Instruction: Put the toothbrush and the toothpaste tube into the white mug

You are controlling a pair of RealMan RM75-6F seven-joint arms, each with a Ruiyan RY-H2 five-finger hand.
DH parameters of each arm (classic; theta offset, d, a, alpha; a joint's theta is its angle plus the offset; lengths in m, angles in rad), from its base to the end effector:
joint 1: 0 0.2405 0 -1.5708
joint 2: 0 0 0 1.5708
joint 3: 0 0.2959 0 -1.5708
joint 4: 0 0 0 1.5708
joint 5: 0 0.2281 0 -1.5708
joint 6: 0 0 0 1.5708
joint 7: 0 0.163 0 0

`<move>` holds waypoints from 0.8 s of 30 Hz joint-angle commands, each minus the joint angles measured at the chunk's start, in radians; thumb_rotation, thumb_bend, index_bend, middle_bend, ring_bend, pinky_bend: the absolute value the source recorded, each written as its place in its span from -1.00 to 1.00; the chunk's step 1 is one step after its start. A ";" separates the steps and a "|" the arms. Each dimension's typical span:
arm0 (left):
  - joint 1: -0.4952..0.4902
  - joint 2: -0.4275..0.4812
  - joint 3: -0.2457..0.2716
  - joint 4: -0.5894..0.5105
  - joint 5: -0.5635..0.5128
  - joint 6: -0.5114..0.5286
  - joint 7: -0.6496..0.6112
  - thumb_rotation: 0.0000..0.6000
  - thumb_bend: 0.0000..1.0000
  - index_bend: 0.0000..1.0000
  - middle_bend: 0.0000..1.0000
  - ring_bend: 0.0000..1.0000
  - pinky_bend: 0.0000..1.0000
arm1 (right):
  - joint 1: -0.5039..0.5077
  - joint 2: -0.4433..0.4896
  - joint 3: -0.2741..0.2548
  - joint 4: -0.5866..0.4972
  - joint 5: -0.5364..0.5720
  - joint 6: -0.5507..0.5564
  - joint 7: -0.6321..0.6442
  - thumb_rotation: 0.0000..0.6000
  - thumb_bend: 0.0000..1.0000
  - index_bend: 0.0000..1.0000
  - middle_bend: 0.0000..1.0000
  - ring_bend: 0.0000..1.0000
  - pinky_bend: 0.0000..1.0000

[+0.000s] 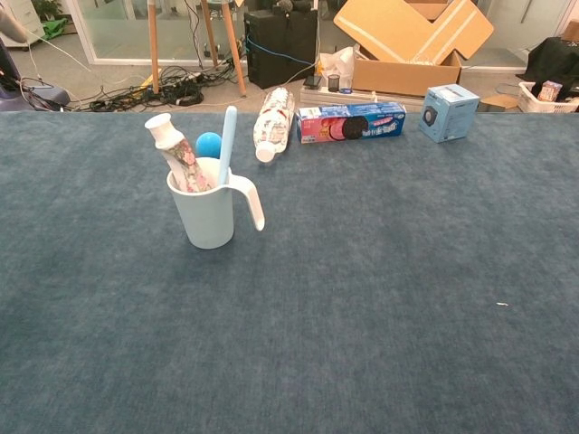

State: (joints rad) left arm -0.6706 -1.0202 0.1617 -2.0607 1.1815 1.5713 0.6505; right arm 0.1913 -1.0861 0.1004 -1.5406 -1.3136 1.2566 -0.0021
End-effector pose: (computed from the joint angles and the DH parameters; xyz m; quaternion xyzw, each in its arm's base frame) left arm -0.1960 0.2982 0.1533 -0.7077 -0.2234 -0.3218 0.5880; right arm -0.3842 -0.2546 0.1700 0.5963 -0.4217 0.3162 0.6054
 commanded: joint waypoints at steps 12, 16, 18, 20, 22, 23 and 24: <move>0.280 -0.067 0.005 0.324 0.160 0.055 -0.429 1.00 -0.63 -0.49 -0.41 -0.44 -0.40 | -0.020 -0.002 0.003 -0.022 -0.023 0.065 -0.044 1.00 -0.97 -0.78 -0.93 -0.98 -0.21; 0.333 -0.093 -0.008 0.394 0.166 0.055 -0.484 1.00 -0.63 -0.48 -0.41 -0.44 -0.40 | -0.024 0.000 0.006 -0.021 -0.014 0.067 -0.043 1.00 -0.97 -0.78 -0.93 -0.98 -0.21; 0.353 -0.106 -0.017 0.421 0.168 0.059 -0.501 1.00 -0.63 -0.47 -0.41 -0.44 -0.40 | -0.025 0.000 0.007 -0.020 -0.010 0.066 -0.043 1.00 -0.97 -0.78 -0.93 -0.98 -0.21; 0.374 -0.117 -0.027 0.444 0.173 0.060 -0.533 1.00 -0.63 -0.46 -0.40 -0.44 -0.40 | -0.026 0.000 0.007 -0.021 -0.012 0.069 -0.045 1.00 -0.97 -0.78 -0.93 -0.98 -0.21; 0.390 -0.120 -0.028 0.471 0.195 0.058 -0.565 1.00 -0.63 -0.45 -0.39 -0.44 -0.40 | -0.026 -0.001 0.006 -0.022 -0.016 0.070 -0.047 1.00 -0.97 -0.78 -0.93 -0.98 -0.21; 0.397 -0.122 -0.030 0.483 0.200 0.059 -0.572 1.00 -0.63 -0.44 -0.38 -0.44 -0.40 | -0.025 -0.002 0.006 -0.021 -0.017 0.068 -0.048 1.00 -0.97 -0.78 -0.93 -0.98 -0.21; 0.404 -0.126 -0.034 0.496 0.206 0.060 -0.580 1.00 -0.63 -0.44 -0.38 -0.44 -0.40 | -0.024 -0.003 0.006 -0.020 -0.017 0.065 -0.049 1.00 -0.97 -0.78 -0.93 -0.98 -0.21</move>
State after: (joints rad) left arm -0.2835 -1.1370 0.1355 -1.5888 1.3720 1.6297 0.0907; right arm 0.1670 -1.0884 0.1063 -1.5611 -1.3301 1.3228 -0.0502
